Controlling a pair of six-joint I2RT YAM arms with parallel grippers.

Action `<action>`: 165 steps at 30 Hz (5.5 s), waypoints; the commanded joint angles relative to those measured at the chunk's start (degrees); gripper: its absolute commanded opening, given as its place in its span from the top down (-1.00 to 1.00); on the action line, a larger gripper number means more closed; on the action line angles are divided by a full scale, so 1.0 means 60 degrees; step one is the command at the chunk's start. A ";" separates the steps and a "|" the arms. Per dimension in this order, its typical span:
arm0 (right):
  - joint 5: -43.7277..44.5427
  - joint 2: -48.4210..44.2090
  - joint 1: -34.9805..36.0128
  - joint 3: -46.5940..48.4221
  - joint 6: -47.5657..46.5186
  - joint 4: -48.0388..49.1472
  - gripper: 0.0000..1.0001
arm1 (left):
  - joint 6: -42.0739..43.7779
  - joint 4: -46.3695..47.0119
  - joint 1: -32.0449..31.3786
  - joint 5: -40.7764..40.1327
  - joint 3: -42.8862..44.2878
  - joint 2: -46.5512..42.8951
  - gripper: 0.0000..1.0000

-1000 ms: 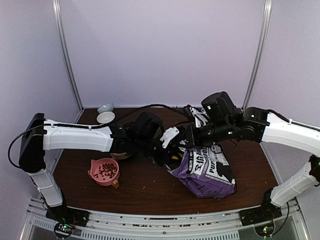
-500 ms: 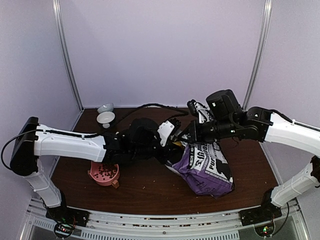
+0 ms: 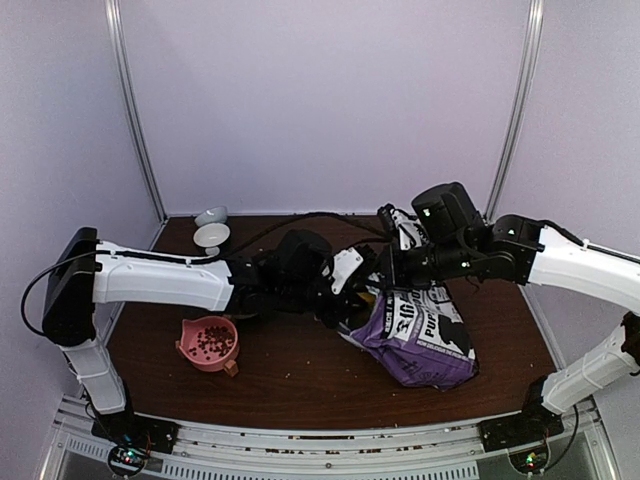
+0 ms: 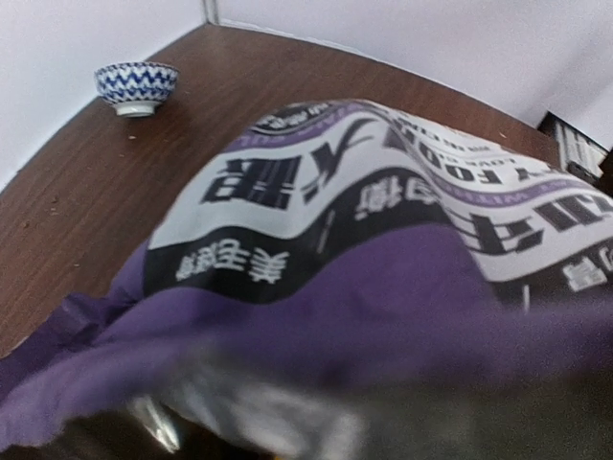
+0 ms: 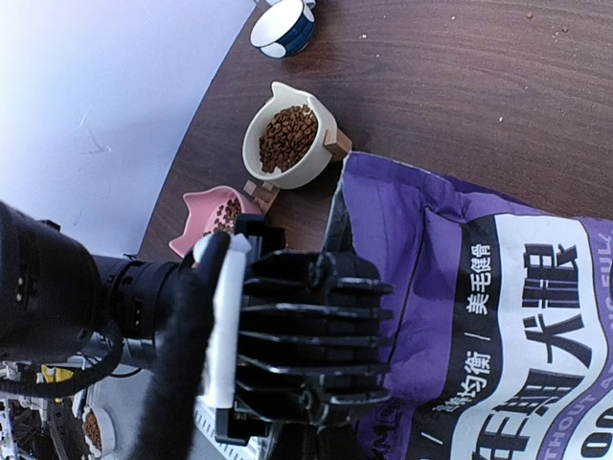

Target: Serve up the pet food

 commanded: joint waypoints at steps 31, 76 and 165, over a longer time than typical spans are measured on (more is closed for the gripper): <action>0.0443 -0.1205 -0.0260 -0.0398 0.0248 0.0829 1.00 | -0.4766 -0.0127 0.0273 0.5632 -0.1955 -0.2188 1.00; 0.0606 -0.1425 -0.0357 -0.0487 0.0549 0.1206 1.00 | -1.0982 0.6095 0.2480 0.5369 -0.6411 -0.6402 1.00; -0.0050 -0.1371 -0.0845 -0.0871 0.0461 0.1532 1.00 | -1.0094 -0.5800 0.8439 0.3538 -0.8197 -1.6569 1.00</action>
